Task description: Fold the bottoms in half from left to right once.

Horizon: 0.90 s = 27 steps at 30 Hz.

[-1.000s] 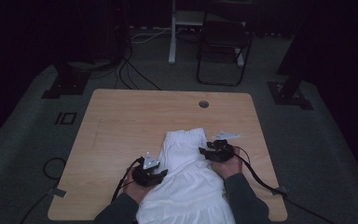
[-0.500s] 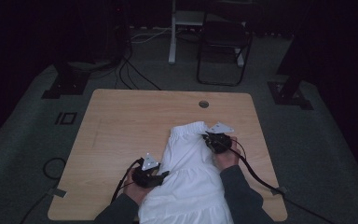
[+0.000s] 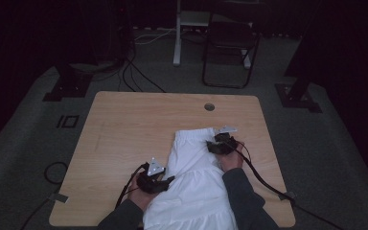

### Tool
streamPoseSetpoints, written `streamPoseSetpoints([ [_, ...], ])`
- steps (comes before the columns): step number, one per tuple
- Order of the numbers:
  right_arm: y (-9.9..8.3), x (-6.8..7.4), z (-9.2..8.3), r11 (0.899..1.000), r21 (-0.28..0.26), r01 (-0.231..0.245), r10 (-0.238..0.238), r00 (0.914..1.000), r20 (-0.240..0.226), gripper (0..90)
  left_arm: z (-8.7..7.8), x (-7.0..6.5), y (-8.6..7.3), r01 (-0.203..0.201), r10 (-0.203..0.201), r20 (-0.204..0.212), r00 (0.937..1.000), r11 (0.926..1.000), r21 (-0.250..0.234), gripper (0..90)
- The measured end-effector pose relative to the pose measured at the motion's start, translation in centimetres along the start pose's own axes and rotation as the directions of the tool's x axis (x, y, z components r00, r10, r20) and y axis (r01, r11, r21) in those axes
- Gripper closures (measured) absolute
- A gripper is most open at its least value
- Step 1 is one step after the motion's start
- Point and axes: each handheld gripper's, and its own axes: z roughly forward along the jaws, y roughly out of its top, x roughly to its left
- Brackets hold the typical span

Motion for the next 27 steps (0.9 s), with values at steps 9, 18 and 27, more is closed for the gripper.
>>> streamPoseSetpoints([
  [9,-1.1,0.9,-0.2,0.994,-0.058,-0.090,0.081,0.9872,-0.137,81.7,-0.3,-0.7,-0.7,0.016,-0.017,0.018,0.9997,0.9998,0.012,49.2],
  [18,-3.1,3.8,-2.1,0.996,-0.068,-0.054,0.039,0.9776,-0.207,83.2,-2.6,-0.8,-1.0,-0.003,0.003,-0.006,1.0000,1.0000,0.001,44.8],
  [27,-3.2,4.0,-2.2,0.996,-0.066,-0.066,0.050,0.9744,-0.219,83.2,0.4,4.3,5.0,0.098,-0.100,-0.044,0.9940,0.9944,-0.039,30.0],
])
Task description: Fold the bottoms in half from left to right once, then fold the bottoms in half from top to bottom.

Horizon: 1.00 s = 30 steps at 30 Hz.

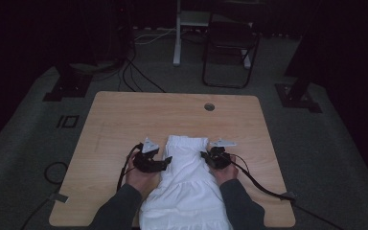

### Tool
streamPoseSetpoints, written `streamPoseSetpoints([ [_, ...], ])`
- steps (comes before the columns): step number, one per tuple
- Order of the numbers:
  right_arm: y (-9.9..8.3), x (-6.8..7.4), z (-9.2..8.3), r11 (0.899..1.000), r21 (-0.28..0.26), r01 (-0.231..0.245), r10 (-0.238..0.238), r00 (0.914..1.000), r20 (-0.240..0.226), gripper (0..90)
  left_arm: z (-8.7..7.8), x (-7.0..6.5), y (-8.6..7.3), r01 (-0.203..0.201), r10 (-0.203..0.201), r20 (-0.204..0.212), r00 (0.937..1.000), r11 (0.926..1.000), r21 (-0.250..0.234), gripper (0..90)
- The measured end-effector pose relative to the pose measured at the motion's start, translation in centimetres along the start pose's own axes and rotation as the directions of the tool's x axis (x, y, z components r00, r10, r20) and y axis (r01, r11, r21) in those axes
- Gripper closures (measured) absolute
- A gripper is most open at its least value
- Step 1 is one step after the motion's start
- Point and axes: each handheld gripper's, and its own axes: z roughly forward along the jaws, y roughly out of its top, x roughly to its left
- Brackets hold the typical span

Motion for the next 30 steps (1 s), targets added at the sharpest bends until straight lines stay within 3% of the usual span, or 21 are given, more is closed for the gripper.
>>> streamPoseSetpoints([
  [1,0.0,0.0,0.0,1.000,0.000,0.000,0.000,1.0000,0.000,83.2,0.0,0.0,0.0,0.000,0.000,0.000,1.0000,1.0000,0.000,29.1],
  [2,0.0,0.0,0.0,1.000,0.001,0.003,-0.003,1.0000,-0.001,83.1,1.3,0.3,0.1,0.024,-0.025,0.024,0.9994,0.9995,0.018,28.9],
  [4,0.0,0.0,0.0,1.000,0.002,0.001,-0.001,1.0000,-0.002,83.0,3.0,0.3,0.0,0.052,-0.053,0.032,0.9980,0.9974,0.051,27.0],
  [7,0.0,0.0,0.0,1.000,0.001,0.002,-0.002,1.0000,-0.001,83.0,3.6,0.1,-0.3,0.058,-0.060,0.028,0.9978,0.9964,0.062,24.7],
  [12,0.0,0.0,0.0,1.000,0.000,0.004,-0.004,1.0000,0.000,83.0,4.0,0.2,-0.8,0.067,-0.066,-0.015,0.9977,0.9955,0.067,19.6],
  [22,0.0,0.0,0.0,1.000,0.000,0.005,-0.005,1.0000,0.000,82.9,4.3,-0.4,-1.0,0.033,-0.030,-0.043,0.9986,0.9977,0.059,11.7],
  [27,0.0,0.0,0.0,1.000,0.000,0.004,-0.004,1.0000,0.000,82.9,4.9,-0.8,-0.7,-0.006,0.012,-0.081,0.9967,0.9969,0.078,11.8],
  [30,0.0,0.0,0.0,1.000,0.000,0.005,-0.005,1.0000,0.000,82.9,5.4,-0.7,-0.2,-0.008,0.018,-0.110,0.9938,0.9964,0.084,11.9],
])
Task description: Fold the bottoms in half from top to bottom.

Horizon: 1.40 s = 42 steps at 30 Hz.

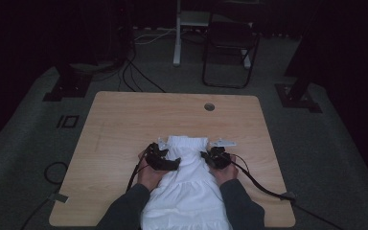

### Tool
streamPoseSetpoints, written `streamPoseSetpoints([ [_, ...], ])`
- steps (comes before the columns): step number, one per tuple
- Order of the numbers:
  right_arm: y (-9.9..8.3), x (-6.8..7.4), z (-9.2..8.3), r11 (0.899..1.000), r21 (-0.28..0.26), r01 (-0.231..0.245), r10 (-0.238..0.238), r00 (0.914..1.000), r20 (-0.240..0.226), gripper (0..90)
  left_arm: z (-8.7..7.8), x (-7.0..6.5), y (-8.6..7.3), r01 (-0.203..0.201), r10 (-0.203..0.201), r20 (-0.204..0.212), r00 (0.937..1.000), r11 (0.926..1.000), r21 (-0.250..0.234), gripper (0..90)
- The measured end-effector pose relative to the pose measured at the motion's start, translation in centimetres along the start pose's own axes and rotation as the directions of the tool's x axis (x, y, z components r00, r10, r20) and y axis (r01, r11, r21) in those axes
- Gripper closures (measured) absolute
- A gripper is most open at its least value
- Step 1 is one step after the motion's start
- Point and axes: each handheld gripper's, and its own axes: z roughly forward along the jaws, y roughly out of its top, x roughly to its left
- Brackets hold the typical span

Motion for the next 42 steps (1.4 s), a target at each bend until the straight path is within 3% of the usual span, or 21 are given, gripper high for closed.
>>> streamPoseSetpoints([
  [7,0.0,0.0,0.0,1.000,-0.001,-0.001,0.001,1.0000,0.000,82.7,0.6,0.1,0.7,-0.021,0.022,-0.031,0.9993,0.9998,0.005,19.1],
  [13,0.0,0.0,0.0,1.000,0.000,0.000,0.000,1.0000,0.000,82.8,0.2,0.1,0.8,-0.018,0.018,-0.006,0.9998,0.9998,-0.011,54.1],
  [17,0.1,-0.1,0.0,1.000,0.003,0.008,-0.008,0.9999,-0.012,84.0,0.2,0.7,1.0,0.000,0.000,0.037,0.9993,1.0000,0.000,75.2],
  [20,0.6,-0.7,0.2,1.000,0.026,-0.014,0.015,0.9990,-0.042,85.8,0.4,1.3,1.6,-0.004,0.002,0.071,0.9975,0.9997,0.022,80.6],
  [24,2.4,-1.8,0.6,0.999,0.041,0.001,0.000,0.9999,-0.015,86.7,0.6,2.1,2.9,-0.043,0.041,0.075,0.9963,0.9988,0.024,82.0],
  [27,4.6,-2.1,0.5,1.000,0.019,0.022,-0.022,0.9997,0.013,86.9,0.3,2.8,5.0,-0.041,0.042,0.063,0.9972,0.9991,-0.007,82.5],
  [30,7.1,-2.5,-0.1,0.999,-0.014,0.038,-0.038,0.9988,0.032,86.9,-1.0,3.4,7.8,-0.061,0.064,0.048,0.9968,0.9957,-0.069,82.6],
  [32,7.9,-2.7,-0.5,0.999,-0.029,0.045,-0.044,0.9984,0.036,86.9,-1.4,3.5,8.4,-0.067,0.071,0.046,0.9964,0.9942,-0.085,82.6],
  [33,8.6,-2.9,-0.9,0.998,-0.043,0.046,-0.044,0.9983,0.038,86.9,-2.8,3.6,10.8,-0.112,0.115,0.020,0.9931,0.9848,-0.133,82.6],
  [34,10.8,-3.2,-2.3,0.994,-0.099,0.053,-0.049,0.9979,0.044,86.8,-3.4,3.6,11.8,-0.128,0.131,0.010,0.9914,0.9799,-0.153,82.5],
  [37,13.5,-3.5,-4.4,0.982,-0.183,0.044,-0.036,0.9983,0.047,86.9,-5.3,3.9,14.8,-0.134,0.137,0.000,0.9905,0.9656,-0.223,82.5],
  [42,16.1,-3.6,-6.9,0.965,-0.254,0.057,-0.044,0.9974,0.057,86.8,-7.1,3.6,17.0,-0.144,0.148,-0.007,0.9890,0.9515,-0.272,82.4],
])
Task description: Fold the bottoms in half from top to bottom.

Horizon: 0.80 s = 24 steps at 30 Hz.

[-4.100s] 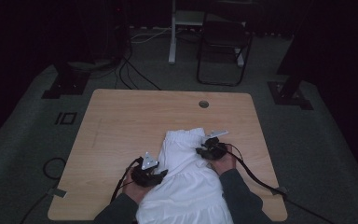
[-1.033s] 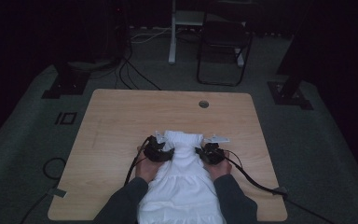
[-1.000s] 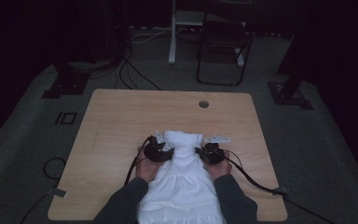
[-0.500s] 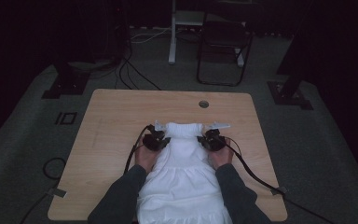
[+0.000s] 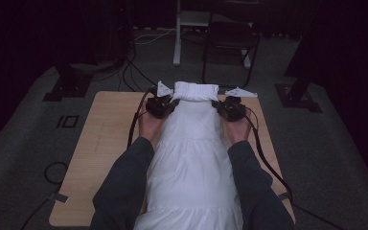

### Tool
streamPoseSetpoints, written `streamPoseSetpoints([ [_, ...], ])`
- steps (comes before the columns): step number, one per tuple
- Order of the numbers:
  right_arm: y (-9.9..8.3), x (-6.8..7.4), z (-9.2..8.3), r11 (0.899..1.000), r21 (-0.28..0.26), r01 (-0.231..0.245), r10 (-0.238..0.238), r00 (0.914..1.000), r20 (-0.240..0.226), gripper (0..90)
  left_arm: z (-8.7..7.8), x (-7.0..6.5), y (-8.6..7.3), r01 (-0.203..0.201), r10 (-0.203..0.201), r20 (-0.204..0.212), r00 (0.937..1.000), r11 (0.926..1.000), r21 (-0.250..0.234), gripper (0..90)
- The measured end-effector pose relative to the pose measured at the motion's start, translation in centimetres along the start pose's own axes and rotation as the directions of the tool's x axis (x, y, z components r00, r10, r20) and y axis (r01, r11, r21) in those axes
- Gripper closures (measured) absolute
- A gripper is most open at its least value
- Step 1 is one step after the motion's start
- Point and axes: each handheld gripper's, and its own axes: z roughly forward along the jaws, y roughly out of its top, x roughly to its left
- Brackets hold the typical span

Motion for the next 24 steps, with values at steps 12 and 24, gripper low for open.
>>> streamPoseSetpoints([
  [12,-3.2,1.1,-4.2,0.999,0.009,0.037,-0.036,0.9967,-0.073,86.6,-3.3,-3.4,-2.6,-0.025,0.028,0.086,0.9959,0.9993,-0.026,81.6],
  [24,-9.1,4.1,-10.1,0.993,0.053,0.108,-0.099,0.9832,-0.153,86.2,-8.2,-8.6,-8.6,-0.054,0.052,0.216,0.9751,0.9986,0.002,80.5],
])
